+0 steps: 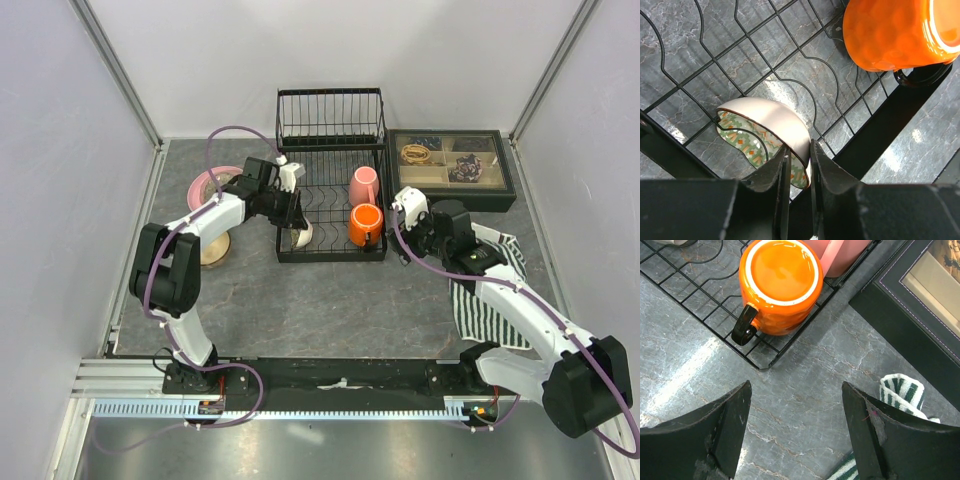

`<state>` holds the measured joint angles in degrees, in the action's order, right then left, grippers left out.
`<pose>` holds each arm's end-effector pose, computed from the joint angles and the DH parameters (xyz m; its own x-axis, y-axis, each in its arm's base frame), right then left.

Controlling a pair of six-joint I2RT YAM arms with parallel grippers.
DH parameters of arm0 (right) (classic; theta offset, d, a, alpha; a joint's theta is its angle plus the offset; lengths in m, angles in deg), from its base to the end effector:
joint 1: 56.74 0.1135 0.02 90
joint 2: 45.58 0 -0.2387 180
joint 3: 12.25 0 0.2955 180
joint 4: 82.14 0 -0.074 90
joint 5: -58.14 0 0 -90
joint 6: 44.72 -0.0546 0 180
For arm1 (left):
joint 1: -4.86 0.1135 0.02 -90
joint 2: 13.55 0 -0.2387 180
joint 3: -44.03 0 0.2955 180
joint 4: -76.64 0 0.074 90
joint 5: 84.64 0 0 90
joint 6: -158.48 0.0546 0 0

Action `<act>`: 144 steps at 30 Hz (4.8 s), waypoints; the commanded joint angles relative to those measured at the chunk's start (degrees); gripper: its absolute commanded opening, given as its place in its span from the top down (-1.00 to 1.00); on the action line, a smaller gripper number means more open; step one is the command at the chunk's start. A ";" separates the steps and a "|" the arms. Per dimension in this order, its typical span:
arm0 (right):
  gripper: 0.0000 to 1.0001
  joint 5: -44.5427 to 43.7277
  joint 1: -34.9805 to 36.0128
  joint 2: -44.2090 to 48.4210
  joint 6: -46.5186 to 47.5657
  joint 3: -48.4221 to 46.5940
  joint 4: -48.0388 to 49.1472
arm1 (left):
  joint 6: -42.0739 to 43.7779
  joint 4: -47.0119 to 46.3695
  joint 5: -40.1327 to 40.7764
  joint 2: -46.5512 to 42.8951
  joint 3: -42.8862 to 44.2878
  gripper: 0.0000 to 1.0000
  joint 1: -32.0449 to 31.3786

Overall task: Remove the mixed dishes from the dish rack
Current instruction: Pick up the bowl from the dish rack, then place the bowl at the center of the board.

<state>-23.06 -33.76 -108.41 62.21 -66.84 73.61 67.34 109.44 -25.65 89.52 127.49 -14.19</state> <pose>0.2834 0.1293 0.2148 -0.3261 -0.4509 -0.8309 -0.6268 0.7611 -0.1670 0.3935 -0.1656 0.1511 -0.7603 0.2445 -0.6018 0.5618 0.7126 -0.4203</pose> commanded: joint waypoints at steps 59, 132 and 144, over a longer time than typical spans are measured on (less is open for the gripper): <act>-0.61 1.92 -0.31 0.34 0.74 1.56 2.08 | -7.87 -7.52 -24.30 -18.86 -1.79 0.97 10.26; -0.63 3.42 -0.31 1.39 0.56 4.20 4.10 | 34.55 8.89 23.62 -18.34 -16.55 0.89 20.98; -0.63 3.60 -0.22 1.13 0.74 4.29 4.10 | 34.02 9.94 22.04 -20.89 -14.88 0.10 20.89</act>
<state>-20.11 -33.87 -108.26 62.62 -62.97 76.03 99.95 120.48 -3.25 71.09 109.83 6.66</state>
